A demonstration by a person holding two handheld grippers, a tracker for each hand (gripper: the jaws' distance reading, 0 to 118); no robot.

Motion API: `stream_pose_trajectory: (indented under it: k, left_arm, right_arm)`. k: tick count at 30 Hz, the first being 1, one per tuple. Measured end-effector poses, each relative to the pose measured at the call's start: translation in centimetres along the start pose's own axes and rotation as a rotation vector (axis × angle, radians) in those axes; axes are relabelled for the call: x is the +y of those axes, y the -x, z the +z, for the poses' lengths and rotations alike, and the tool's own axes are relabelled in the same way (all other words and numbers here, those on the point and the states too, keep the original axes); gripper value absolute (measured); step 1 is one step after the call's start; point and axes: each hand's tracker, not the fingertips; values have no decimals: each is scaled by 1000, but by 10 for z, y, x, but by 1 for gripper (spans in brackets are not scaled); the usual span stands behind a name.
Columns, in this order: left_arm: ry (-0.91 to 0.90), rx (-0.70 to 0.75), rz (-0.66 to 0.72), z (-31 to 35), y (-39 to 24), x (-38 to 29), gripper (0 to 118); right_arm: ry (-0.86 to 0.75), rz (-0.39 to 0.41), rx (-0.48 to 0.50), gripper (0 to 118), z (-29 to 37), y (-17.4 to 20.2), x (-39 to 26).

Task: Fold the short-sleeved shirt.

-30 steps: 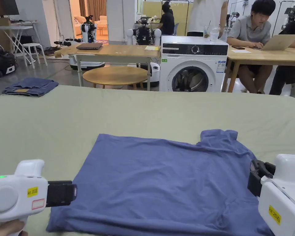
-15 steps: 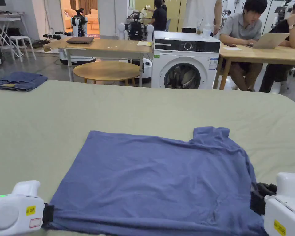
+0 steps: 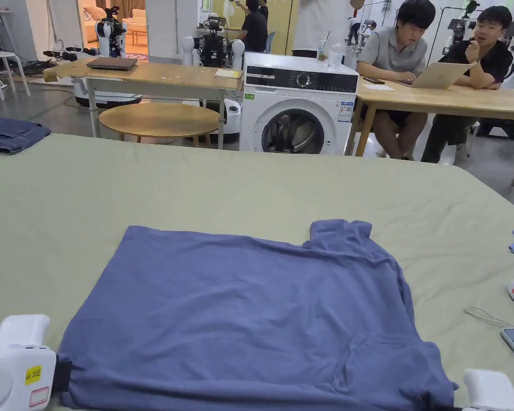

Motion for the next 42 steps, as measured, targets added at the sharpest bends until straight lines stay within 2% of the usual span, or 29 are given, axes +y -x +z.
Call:
stream_pose_trajectory:
  k: [1,3,10,13,18,24,30,31,32,33,34,35,36,40,42]
  left_arm:
    - [1,-2,9,2,2,0,0]
    - [-11,-9,26,11,2,1,0]
    - [-126,-72,138,28,10,65,0]
    - [-140,-73,136,13,-1,100,0]
    - [-113,-51,145,-38,-18,150,0]
    - [-29,-20,146,-97,-29,173,0]
    - [-12,-25,170,-121,-22,167,0]
    - [-34,-43,191,-119,-20,164,5]
    - [-53,-46,195,-116,-19,161,17]
    - [-69,-41,197,-111,-18,160,36]
    - [-90,-35,198,-110,-11,160,68]
    - [-113,-49,197,-103,-8,158,88]
    - [-145,-61,197,-93,-7,156,97]
    - [-253,-21,98,-52,-15,151,98]
    - [-310,-16,42,-33,-25,145,98]
  right_arm:
    - [-16,8,6,9,1,5,-4]
    - [-71,10,-22,6,10,9,-3]
    - [-206,-78,32,6,35,-4,51]
    - [-228,-76,20,6,24,-5,82]
    - [-203,-93,6,6,-22,-8,136]
    - [-118,-133,-1,6,-83,-13,177]
    - [-69,-98,-36,7,-113,-8,180]
    - [-78,-100,-40,17,-112,-7,178]
    - [-103,-98,-47,36,-109,-7,175]
    - [-125,-90,-61,64,-106,-6,173]
    - [-135,-86,-66,99,-101,-6,171]
    - [-169,-88,-69,105,-93,-6,169]
    - [-242,-89,-53,104,-81,-6,166]
    - [-453,-58,-54,104,-40,1,161]
    - [-533,-40,-97,104,-22,14,159]
